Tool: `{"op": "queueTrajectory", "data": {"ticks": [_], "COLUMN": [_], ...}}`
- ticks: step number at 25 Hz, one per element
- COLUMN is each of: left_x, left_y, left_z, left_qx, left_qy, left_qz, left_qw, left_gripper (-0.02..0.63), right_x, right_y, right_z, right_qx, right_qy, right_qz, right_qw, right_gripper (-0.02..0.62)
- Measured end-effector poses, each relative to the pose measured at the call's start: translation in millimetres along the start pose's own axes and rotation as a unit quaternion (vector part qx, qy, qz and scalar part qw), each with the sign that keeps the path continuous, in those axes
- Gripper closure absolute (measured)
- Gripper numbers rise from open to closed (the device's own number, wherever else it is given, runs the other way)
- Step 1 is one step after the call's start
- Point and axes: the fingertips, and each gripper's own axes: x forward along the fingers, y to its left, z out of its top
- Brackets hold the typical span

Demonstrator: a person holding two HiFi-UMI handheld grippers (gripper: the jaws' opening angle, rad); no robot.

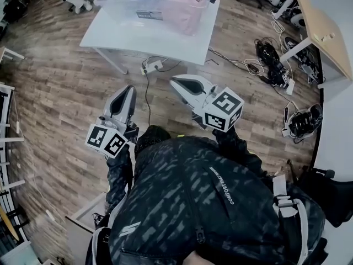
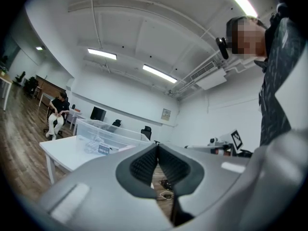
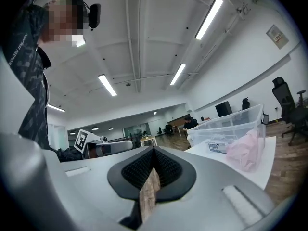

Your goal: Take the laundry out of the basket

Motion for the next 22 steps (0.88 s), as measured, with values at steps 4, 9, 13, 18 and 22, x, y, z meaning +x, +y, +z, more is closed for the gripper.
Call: {"op": "queueTrajectory", "data": {"ticks": [4, 9, 13, 18, 22], "left_x": [-11, -7, 4, 25, 50], "left_y": [15, 26, 48, 83, 106], "left_z": [-1, -4, 0, 12, 19], "left_qx": [-0.007, -0.015, -0.011, -0.015, -0.015], "left_qy": [-0.003, 0.004, 0.002, -0.007, -0.006], "left_qz": [0.022, 0.023, 0.019, 0.011, -0.009], "left_qw": [0.9997, 0.9996, 0.9998, 0.9998, 0.9998], "left_gripper": [0.595, 0.595, 0.595, 0.595, 0.595], "right_x": [5, 17, 35, 65, 97], "right_y": [-6, -15, -22, -34, -51], "right_z": [-3, -1, -3, 1, 10], "right_qx": [0.004, 0.009, -0.006, -0.018, -0.025], "right_qy": [-0.002, 0.0, 0.016, 0.031, 0.041], "right_qz": [-0.003, -0.004, 0.001, 0.005, -0.001], "right_qw": [1.0, 1.0, 1.0, 0.999, 0.999], "right_gripper": [0.598, 0.598, 0.598, 0.598, 0.598]}}
